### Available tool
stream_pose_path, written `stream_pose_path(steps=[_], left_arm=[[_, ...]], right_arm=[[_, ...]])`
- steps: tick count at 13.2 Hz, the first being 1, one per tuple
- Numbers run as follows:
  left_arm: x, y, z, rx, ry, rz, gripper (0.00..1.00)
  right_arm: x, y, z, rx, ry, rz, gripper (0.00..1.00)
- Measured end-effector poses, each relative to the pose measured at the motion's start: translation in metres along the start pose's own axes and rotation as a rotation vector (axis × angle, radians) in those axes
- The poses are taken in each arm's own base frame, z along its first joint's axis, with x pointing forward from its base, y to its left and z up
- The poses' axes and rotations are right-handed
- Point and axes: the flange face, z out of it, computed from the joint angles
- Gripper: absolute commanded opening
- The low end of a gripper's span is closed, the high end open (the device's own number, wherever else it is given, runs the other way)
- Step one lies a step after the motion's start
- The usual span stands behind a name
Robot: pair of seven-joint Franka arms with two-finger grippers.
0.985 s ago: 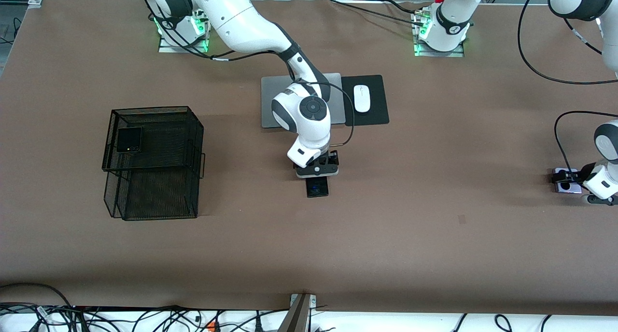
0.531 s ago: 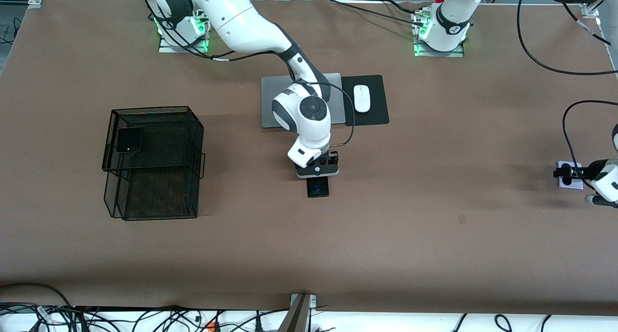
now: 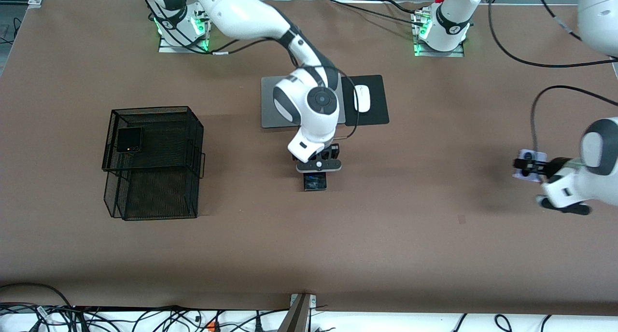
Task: Place phones with both arms
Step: 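Drop the tall phone in the basket while the left gripper sets the white phone down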
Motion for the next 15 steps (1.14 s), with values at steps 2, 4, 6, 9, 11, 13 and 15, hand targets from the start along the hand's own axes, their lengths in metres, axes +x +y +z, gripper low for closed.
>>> stream_pose_path(steps=[2,4,6,9,11,13,15], left_arm=[[0.021,0.067,0.009,-0.057,-0.001,-0.014,0.42],[0.050,0.150,0.026,-0.038,0.036,-0.088,0.42],[0.074,0.242,0.050,-0.017,0.114,-0.150,0.42],[0.091,0.338,0.080,-0.127,0.198,-0.203,0.42],[0.099,0.378,0.098,-0.184,0.253,-0.220,0.42],[0.105,0.414,0.123,-0.247,0.289,-0.227,0.42],[0.110,0.446,0.152,-0.268,0.329,-0.217,0.42]], right_arm=[[0.006,0.020,-0.067,-0.007,-0.027,0.017,0.42],[0.010,0.050,-0.120,-0.022,-0.060,0.010,0.42],[0.021,0.097,-0.147,-0.060,-0.101,-0.021,0.42],[0.039,0.195,-0.157,-0.083,-0.133,-0.057,0.42],[0.033,0.267,-0.154,-0.052,-0.137,-0.063,0.42],[0.010,0.338,-0.140,-0.002,-0.143,-0.073,0.42],[-0.017,0.391,-0.118,0.037,-0.180,-0.073,0.42]])
